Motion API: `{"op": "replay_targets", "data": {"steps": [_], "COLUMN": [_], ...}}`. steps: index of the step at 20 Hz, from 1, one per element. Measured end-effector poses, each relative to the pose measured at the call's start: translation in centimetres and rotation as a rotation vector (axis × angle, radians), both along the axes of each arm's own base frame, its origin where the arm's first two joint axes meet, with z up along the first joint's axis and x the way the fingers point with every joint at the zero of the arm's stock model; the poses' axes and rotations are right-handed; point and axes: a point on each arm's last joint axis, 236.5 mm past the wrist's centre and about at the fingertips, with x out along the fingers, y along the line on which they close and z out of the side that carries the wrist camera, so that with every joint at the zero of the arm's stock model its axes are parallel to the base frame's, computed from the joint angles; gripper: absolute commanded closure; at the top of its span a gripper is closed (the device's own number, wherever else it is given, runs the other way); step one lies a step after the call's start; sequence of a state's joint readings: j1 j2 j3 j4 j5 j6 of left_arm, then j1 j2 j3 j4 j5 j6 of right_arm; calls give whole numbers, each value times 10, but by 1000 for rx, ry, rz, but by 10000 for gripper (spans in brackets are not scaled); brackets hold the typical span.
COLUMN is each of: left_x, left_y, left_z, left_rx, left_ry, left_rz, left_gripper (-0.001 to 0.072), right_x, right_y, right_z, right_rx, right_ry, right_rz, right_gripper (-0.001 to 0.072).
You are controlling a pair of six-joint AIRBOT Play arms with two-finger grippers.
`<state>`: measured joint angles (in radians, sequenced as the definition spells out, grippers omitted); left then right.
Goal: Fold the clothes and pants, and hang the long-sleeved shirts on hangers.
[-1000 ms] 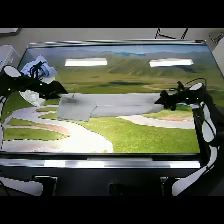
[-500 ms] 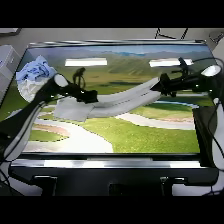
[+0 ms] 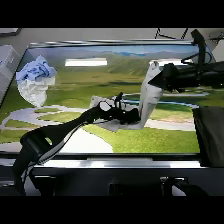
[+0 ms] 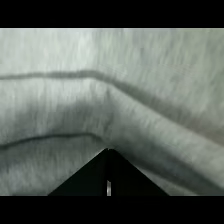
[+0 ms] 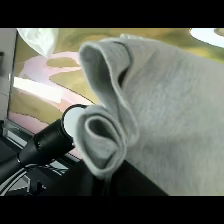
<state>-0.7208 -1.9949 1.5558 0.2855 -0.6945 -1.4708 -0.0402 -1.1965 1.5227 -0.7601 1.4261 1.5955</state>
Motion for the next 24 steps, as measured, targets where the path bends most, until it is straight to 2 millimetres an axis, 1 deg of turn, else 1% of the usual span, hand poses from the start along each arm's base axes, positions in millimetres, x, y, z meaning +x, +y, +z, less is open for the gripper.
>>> {"op": "replay_targets", "data": {"steps": [1,2,3,4,5,6,7,9,10,11,12,13,14,15,16,17,18,19,20,22,23,24], "left_x": [4,11,21,36,52,67,81,112,123,127,128,127,120,113,104,95,86,77,70,60,56,54], "left_y": [-3,0,10,26,49,76,107,186,231,271,311,346,377,399,418,433,444,452,457,464,466,467], "left_z": [2,4,7,13,21,30,42,76,95,115,140,161,182,204,223,238,252,264,272,282,285,287], "left_rx": [-18,-26,-23,-9,15,47,88,196,262,319,370,414,457,482,506,529,548,565,579,602,609,615], "left_ry": [-1,-5,-19,-49,-84,-115,-149,-244,-286,-324,-358,-392,-419,-450,-477,-500,-527,-550,-567,-590,-597,-603], "left_rz": [22,37,46,51,50,50,50,94,127,151,193,234,268,302,331,355,373,381,383,391,391,388], "left_gripper": [682,682,682,682,682,682,682,682,681,681,680,681,681,680,680,680,680,680,680,680,680,680], "right_x": [5,12,19,28,36,44,51,64,68,71,74,76,75,73,73,76,83,91,101,116,120,117], "right_y": [1,5,11,21,35,53,71,113,135,155,175,193,210,223,232,234,229,217,200,148,115,81], "right_z": [-2,-7,-13,-20,-29,-40,-52,-83,-104,-125,-150,-172,-195,-213,-227,-233,-235,-231,-223,-203,-197,-197], "right_rx": [0,4,11,25,47,73,97,151,174,187,204,222,244,267,296,320,339,356,366,342,297,230], "right_ry": [3,5,13,20,32,46,62,111,148,183,223,261,309,346,376,388,388,379,360,313,298,301], "right_rz": [-13,-22,-24,-19,-7,12,28,60,70,74,67,58,51,48,41,33,25,18,7,-5,-15,-20], "right_gripper": [672,672,672,672,672,672,672,671,666,513,215,58,20,22,23,23,25,33,34,34,42,42]}}
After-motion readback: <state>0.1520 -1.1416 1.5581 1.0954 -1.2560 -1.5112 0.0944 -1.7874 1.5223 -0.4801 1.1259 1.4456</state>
